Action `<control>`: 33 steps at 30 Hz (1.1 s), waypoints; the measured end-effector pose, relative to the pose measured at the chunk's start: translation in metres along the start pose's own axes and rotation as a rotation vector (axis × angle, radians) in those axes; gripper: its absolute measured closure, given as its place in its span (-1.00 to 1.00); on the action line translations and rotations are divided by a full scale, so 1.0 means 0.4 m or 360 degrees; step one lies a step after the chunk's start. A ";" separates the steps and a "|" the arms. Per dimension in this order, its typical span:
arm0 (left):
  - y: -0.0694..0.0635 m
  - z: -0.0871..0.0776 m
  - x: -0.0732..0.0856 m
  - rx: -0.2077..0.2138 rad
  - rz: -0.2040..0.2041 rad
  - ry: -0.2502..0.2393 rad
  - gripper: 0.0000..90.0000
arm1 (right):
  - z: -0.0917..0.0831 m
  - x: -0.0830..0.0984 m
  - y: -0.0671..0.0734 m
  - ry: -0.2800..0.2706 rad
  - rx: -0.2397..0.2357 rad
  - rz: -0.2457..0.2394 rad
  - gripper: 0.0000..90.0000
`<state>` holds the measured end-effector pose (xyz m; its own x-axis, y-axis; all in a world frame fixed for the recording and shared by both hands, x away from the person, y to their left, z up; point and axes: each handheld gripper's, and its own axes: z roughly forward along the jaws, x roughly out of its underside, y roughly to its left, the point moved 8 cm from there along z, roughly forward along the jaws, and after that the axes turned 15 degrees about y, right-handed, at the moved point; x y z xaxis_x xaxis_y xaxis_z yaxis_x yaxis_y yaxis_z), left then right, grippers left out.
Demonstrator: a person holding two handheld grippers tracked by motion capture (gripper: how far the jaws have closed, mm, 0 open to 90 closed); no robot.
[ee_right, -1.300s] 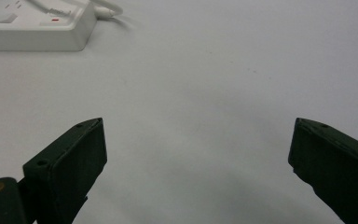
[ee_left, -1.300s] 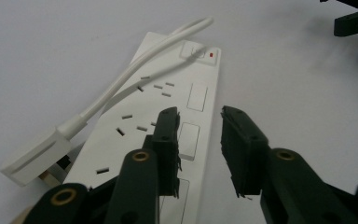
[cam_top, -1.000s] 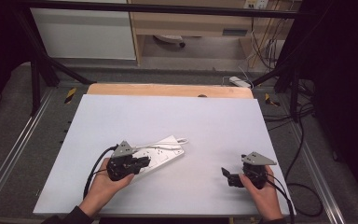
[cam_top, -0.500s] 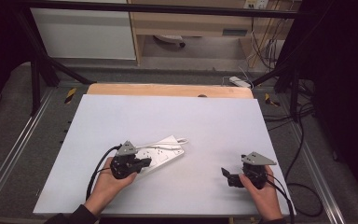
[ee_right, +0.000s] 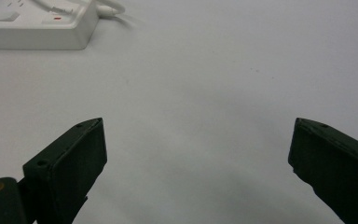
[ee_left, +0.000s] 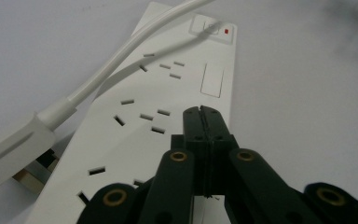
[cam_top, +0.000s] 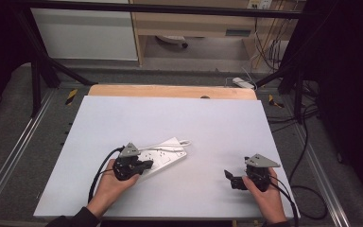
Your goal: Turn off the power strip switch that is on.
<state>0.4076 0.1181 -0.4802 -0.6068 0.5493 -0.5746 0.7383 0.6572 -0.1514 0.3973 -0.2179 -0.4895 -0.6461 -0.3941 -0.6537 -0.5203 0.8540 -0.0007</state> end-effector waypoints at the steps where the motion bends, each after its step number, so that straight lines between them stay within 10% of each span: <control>1: 0.000 0.000 0.000 0.0000 0.0000 0.0000 1.00 | 0.000 0.000 0.000 0.0001 -0.0001 0.0000 -0.89; 33: -0.006 0.012 0.002 0.0021 0.0038 -0.0001 1.00 | 0.000 0.001 0.001 0.0006 0.0003 -0.0005 -0.89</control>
<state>0.4068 0.1146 -0.4841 -0.5887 0.5643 -0.5788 0.7564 0.6371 -0.1483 0.3970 -0.2177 -0.4898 -0.6463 -0.3980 -0.6510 -0.5211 0.8535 -0.0044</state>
